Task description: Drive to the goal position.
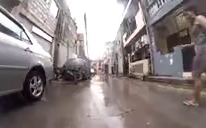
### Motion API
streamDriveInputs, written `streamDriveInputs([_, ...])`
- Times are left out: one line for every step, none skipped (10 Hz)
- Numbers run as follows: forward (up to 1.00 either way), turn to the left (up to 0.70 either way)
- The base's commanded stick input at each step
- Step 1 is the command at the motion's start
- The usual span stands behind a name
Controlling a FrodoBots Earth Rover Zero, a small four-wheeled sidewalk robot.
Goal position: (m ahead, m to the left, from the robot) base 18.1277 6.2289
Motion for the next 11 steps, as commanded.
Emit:
streamDriveInputs([0.99,0.00])
streamDriveInputs([0.99,0.00])
streamDriveInputs([0.99,0.00])
streamDriveInputs([0.99,0.00])
streamDriveInputs([0.99,0.00])
streamDriveInputs([0.99,0.00])
streamDriveInputs([0.99,0.00])
streamDriveInputs([0.99,0.00])
streamDriveInputs([0.99,0.00])
streamDriveInputs([0.99,0.00])
streamDriveInputs([0.99,0.35])
